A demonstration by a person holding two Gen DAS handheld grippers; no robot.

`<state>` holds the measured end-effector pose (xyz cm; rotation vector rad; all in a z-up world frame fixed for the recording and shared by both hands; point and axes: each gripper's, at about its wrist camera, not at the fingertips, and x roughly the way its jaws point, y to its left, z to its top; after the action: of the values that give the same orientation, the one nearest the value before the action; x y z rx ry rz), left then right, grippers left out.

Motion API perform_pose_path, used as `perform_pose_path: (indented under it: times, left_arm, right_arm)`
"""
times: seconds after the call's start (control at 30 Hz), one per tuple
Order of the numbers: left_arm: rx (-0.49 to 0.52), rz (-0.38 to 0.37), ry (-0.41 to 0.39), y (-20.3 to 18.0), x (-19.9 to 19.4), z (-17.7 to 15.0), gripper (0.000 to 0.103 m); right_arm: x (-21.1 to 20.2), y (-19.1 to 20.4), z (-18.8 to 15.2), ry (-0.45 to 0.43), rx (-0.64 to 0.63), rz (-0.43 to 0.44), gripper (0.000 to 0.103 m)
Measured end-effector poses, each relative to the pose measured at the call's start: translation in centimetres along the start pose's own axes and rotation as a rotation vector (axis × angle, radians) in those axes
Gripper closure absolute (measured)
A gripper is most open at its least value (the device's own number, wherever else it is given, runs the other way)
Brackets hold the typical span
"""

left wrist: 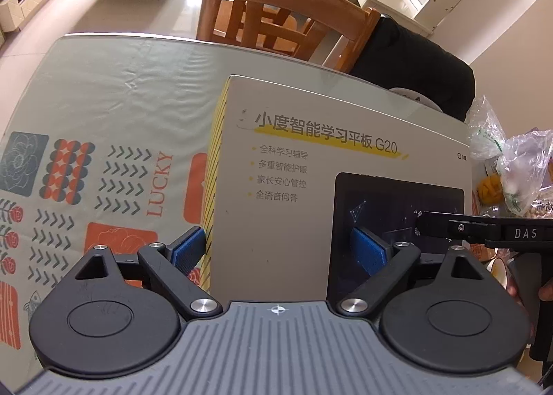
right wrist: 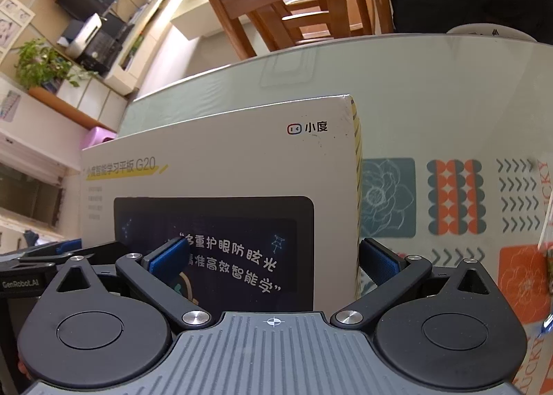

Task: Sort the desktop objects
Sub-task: 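Lift the lid with both tools and carry it over the box, then lower the lid with both tools onto the open box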

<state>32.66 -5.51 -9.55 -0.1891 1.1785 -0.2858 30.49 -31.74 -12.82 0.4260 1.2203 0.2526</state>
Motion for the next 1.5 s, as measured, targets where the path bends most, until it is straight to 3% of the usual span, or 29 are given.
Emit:
perform_pose_path:
  times: [0.7,1.0,1.5]
  left_arm:
    - [-0.034,0.009,-0.001,2.6,-7.0,-8.8,0.000]
    - [-0.005,0.045,0.012,2.6,-10.7,-14.7,0.000]
    - [0.051,0.112,0.117,3.1,-14.2,-24.5,0.000]
  right_arm:
    - [-2.2,4.7,-7.9,-0.009,-0.036,-0.006,0.000]
    - [-3.8,6.0,-15.0,0.020,-0.016,0.023,0.000]
    - [-4.4,6.9,-26.5,0.088,0.074,0.078,0.000]
